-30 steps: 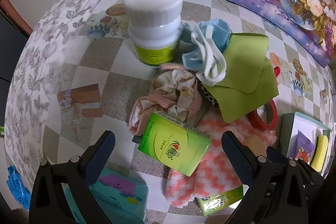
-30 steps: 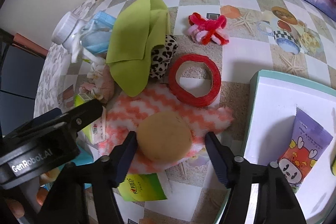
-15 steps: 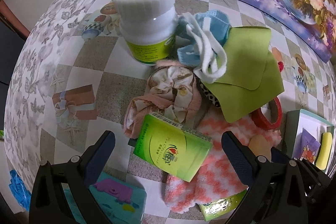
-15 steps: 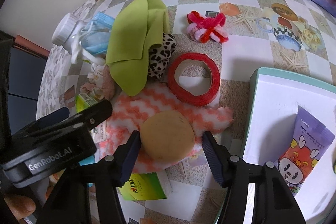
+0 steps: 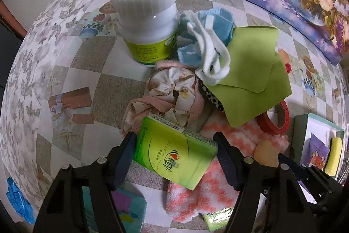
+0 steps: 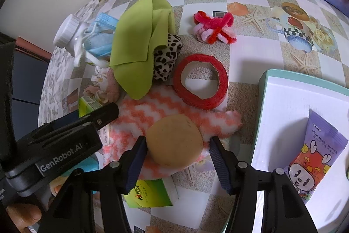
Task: Organize soft objects
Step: 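Grasp the green tissue box with the left tool while the right tool grasps the tan round sponge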
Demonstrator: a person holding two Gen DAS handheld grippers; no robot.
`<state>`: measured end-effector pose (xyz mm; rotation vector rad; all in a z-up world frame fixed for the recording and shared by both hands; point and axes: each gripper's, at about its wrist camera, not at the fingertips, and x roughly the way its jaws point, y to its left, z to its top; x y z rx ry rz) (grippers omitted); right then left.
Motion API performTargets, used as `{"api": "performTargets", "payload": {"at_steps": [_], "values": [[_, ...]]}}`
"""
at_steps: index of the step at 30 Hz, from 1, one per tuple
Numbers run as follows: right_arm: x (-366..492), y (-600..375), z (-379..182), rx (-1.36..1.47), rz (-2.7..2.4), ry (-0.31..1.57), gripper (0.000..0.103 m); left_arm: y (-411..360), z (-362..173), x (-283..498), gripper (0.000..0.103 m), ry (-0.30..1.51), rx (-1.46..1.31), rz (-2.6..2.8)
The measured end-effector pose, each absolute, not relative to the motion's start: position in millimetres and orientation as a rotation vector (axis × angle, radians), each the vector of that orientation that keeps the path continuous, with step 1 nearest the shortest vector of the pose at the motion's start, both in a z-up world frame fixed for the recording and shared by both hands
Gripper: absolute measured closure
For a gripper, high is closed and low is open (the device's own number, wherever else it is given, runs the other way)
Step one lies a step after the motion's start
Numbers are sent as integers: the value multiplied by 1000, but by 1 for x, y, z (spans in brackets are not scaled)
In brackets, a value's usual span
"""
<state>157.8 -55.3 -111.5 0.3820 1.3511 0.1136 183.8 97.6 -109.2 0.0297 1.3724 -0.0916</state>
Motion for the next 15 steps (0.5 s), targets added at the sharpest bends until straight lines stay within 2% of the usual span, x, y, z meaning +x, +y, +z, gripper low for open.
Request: {"api": "performTargets", "payload": {"at_steps": [15], "values": [[148, -62, -86, 397, 132, 1314, 53, 94, -78, 176, 30, 1337, 26, -105]]}}
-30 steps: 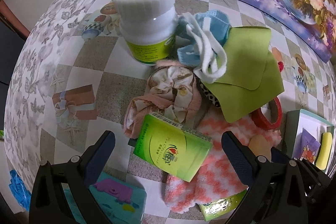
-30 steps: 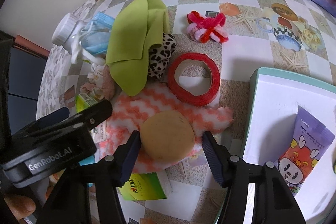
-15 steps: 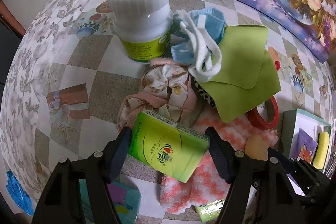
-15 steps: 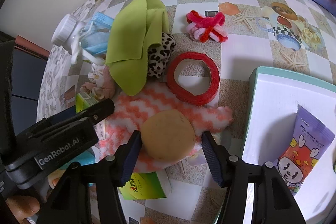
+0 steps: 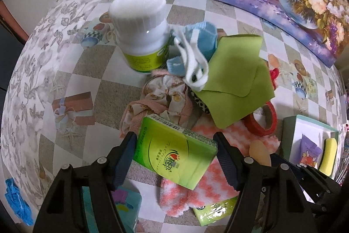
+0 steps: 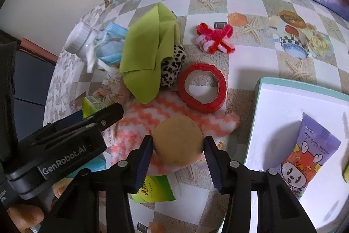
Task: Organize soft objects
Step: 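Grasp the green tissue box with the left tool while the right tool grasps the tan round sponge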
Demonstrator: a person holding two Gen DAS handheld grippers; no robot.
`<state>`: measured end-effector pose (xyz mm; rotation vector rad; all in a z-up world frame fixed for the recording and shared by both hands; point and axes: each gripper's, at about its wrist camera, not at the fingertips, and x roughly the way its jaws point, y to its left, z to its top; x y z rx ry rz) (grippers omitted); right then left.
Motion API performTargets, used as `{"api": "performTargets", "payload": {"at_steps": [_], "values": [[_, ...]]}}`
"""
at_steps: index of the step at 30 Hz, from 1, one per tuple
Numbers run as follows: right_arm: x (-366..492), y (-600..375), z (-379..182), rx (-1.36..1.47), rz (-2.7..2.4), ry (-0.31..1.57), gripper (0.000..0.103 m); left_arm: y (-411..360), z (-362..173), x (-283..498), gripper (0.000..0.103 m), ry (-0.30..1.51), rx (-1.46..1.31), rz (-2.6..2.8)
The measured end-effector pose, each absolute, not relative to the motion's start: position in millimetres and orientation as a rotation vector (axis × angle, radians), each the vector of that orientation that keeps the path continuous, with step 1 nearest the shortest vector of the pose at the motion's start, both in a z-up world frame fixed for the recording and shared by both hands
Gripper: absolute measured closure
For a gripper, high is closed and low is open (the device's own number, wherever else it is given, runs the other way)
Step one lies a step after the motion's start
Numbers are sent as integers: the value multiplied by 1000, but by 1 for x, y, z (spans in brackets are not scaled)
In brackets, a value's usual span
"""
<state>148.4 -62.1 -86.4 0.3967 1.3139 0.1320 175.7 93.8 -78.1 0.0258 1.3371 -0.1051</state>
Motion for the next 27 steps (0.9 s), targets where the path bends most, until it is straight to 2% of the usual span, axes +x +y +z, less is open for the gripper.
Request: {"api": "performTargets", "payload": {"at_steps": [16, 27], "values": [[142, -82, -61, 446, 147, 1260, 55, 96, -59, 170, 30, 1289, 25, -96], [140, -88, -77, 452, 123, 1304, 55, 95, -59, 171, 30, 1297, 24, -100]]}}
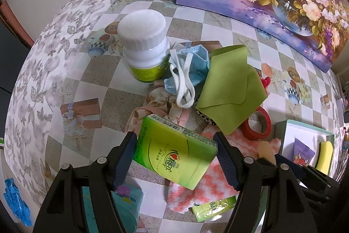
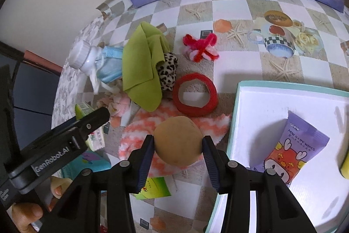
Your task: Organize soft objects
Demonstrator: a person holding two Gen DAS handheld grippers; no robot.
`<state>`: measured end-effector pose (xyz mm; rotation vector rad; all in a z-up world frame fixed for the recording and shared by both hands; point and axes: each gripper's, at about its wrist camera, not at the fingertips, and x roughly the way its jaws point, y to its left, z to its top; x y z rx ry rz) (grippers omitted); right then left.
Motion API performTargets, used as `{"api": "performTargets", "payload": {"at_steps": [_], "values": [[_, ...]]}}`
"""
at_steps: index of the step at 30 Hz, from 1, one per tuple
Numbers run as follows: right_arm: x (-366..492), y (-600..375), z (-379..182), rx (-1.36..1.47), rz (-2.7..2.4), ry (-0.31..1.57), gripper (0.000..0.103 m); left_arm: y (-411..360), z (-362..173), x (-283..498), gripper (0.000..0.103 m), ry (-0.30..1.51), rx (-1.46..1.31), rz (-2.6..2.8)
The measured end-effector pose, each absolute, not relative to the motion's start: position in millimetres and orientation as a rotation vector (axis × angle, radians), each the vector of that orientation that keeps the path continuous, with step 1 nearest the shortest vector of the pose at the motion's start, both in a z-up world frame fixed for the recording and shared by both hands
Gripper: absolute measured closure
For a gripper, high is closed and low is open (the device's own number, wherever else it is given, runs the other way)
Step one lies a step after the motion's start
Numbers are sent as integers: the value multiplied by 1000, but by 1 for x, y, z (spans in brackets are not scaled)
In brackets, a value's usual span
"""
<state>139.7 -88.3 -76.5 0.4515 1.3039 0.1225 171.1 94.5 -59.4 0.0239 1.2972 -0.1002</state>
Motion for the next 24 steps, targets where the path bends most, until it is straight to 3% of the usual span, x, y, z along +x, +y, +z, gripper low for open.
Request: {"api": "performTargets", "payload": {"at_steps": [24], "values": [[146, -59, -87, 379, 154, 1337, 51, 94, -62, 172, 30, 1307, 16, -109]]}}
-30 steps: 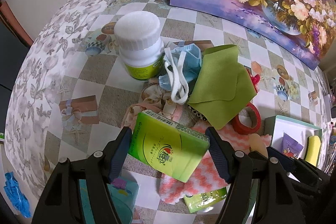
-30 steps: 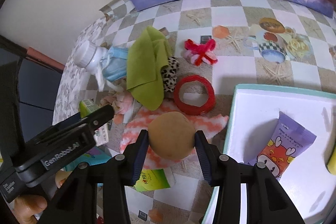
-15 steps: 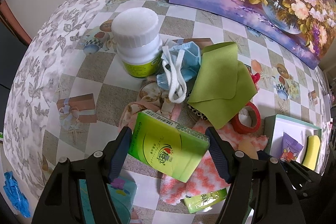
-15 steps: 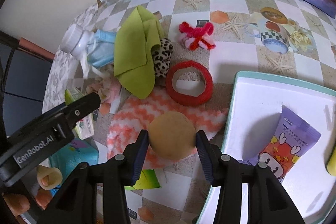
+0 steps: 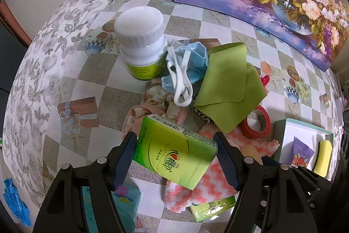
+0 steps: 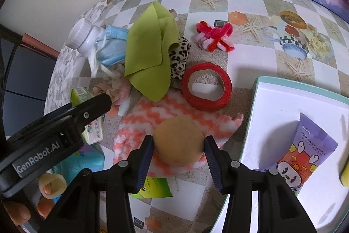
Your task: Organize soft objects
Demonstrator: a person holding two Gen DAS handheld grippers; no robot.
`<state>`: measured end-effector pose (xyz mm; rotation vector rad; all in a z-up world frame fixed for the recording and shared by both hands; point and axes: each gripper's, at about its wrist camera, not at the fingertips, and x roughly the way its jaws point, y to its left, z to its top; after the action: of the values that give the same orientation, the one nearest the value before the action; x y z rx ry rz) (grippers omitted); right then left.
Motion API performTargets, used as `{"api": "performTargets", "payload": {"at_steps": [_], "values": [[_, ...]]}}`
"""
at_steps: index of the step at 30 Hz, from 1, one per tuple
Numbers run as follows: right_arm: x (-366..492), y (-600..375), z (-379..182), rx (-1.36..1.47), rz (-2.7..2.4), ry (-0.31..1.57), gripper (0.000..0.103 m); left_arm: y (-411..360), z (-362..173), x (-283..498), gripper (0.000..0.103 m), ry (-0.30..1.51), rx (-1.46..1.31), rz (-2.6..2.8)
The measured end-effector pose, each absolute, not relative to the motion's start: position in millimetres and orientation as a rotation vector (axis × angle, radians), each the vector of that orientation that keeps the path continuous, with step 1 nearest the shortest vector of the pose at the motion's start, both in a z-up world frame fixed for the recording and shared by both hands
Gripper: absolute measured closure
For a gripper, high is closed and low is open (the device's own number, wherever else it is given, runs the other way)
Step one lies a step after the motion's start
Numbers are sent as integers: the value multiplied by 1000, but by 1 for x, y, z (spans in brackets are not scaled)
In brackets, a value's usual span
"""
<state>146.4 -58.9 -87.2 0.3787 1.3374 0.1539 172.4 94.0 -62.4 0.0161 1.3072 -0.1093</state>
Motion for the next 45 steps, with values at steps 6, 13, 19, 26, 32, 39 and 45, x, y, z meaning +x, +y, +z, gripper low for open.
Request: {"api": "performTargets", "payload": {"at_steps": [6, 13, 19, 26, 32, 39, 45], "values": [[144, -60, -84, 373, 170, 1327, 53, 95, -60, 172, 30, 1303, 9, -111], [143, -58, -65, 371, 191, 1284, 53, 95, -55, 172, 30, 1289, 7, -113], [143, -63, -60, 421, 214, 1269, 53, 95, -54, 171, 30, 1288, 5, -111], [144, -55, -68, 374, 221, 1306, 52, 95, -55, 171, 30, 1288, 7, -112], [146, -43, -79, 320, 225, 1346, 51, 96, -56, 172, 30, 1293, 5, -110], [148, -39, -86, 315, 227, 1357, 45, 96, -58, 172, 30, 1299, 5, -114], [148, -32, -82, 296, 233, 1344, 45, 96, -58, 172, 30, 1301, 6, -114]]}}
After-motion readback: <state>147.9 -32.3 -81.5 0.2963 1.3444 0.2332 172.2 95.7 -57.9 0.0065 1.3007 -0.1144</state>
